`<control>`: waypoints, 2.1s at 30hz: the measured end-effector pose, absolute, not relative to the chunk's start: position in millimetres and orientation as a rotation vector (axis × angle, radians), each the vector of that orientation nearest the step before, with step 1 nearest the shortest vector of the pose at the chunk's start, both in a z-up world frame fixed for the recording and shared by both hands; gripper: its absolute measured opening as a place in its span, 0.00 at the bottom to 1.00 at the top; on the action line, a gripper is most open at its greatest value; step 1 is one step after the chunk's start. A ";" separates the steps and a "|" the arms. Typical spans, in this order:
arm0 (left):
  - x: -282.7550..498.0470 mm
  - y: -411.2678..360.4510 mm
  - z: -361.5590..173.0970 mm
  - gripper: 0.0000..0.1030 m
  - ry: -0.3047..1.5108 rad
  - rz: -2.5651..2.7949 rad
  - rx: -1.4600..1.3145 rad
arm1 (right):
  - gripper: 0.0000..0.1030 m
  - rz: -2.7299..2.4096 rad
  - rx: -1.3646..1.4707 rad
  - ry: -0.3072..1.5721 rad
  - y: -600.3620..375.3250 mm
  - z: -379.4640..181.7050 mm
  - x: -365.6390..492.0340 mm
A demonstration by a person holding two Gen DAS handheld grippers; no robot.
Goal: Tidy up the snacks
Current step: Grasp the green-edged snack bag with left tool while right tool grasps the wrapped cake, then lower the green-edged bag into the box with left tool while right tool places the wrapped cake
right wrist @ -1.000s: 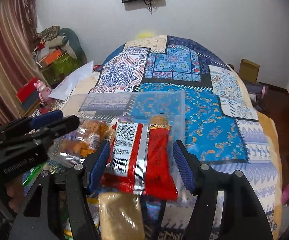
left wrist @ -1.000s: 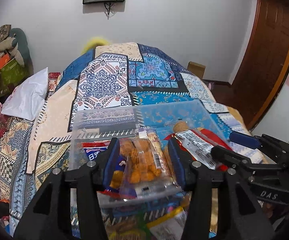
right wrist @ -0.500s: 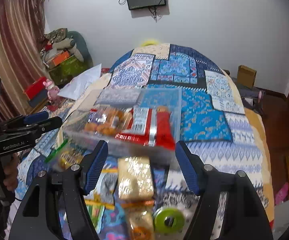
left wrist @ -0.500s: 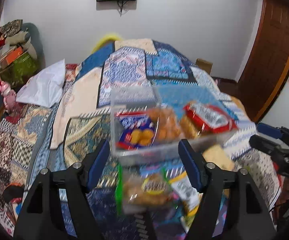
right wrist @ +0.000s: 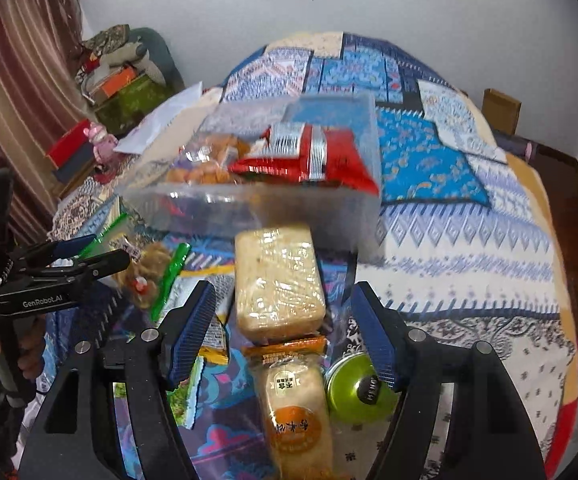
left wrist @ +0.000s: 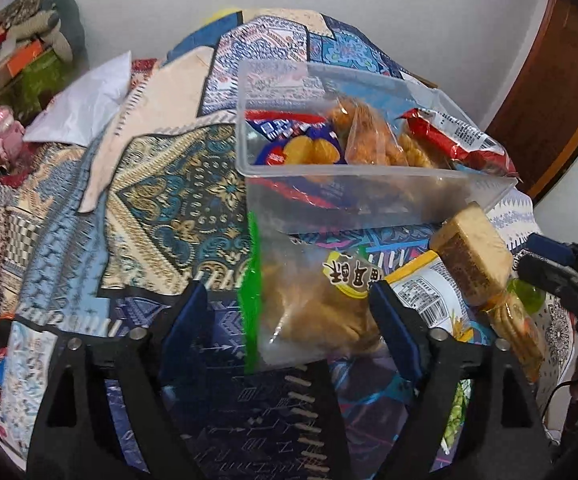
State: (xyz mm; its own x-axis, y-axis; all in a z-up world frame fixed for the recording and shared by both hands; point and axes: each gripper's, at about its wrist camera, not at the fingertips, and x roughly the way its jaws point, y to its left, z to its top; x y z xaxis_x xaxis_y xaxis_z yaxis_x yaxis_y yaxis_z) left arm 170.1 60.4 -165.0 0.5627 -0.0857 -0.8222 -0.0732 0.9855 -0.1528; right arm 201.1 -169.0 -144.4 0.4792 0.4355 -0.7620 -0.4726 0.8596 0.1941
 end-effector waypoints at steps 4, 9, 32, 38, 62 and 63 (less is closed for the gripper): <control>177.0 53.2 -174.8 0.83 0.991 -0.043 -0.188 | 0.65 0.557 -0.064 0.942 -160.6 -156.6 208.4; 185.1 42.4 -184.9 0.83 1.003 -0.064 -0.190 | 0.65 0.560 -0.072 0.978 -152.8 -171.1 213.1; 147.1 53.4 -131.3 0.65 0.837 -0.036 -0.170 | 0.50 0.602 -0.064 0.899 -154.6 -146.3 187.6; 141.8 56.6 -99.3 0.65 0.756 -0.038 -0.172 | 0.50 0.624 -0.043 0.825 -155.2 -118.5 178.5; 244.4 78.0 -106.0 0.65 0.736 -0.006 -0.190 | 0.50 0.609 -0.011 0.754 -102.7 -102.0 250.3; 247.7 77.1 -107.7 0.65 0.735 -0.007 -0.185 | 0.50 0.608 -0.014 0.757 -100.2 -103.9 253.2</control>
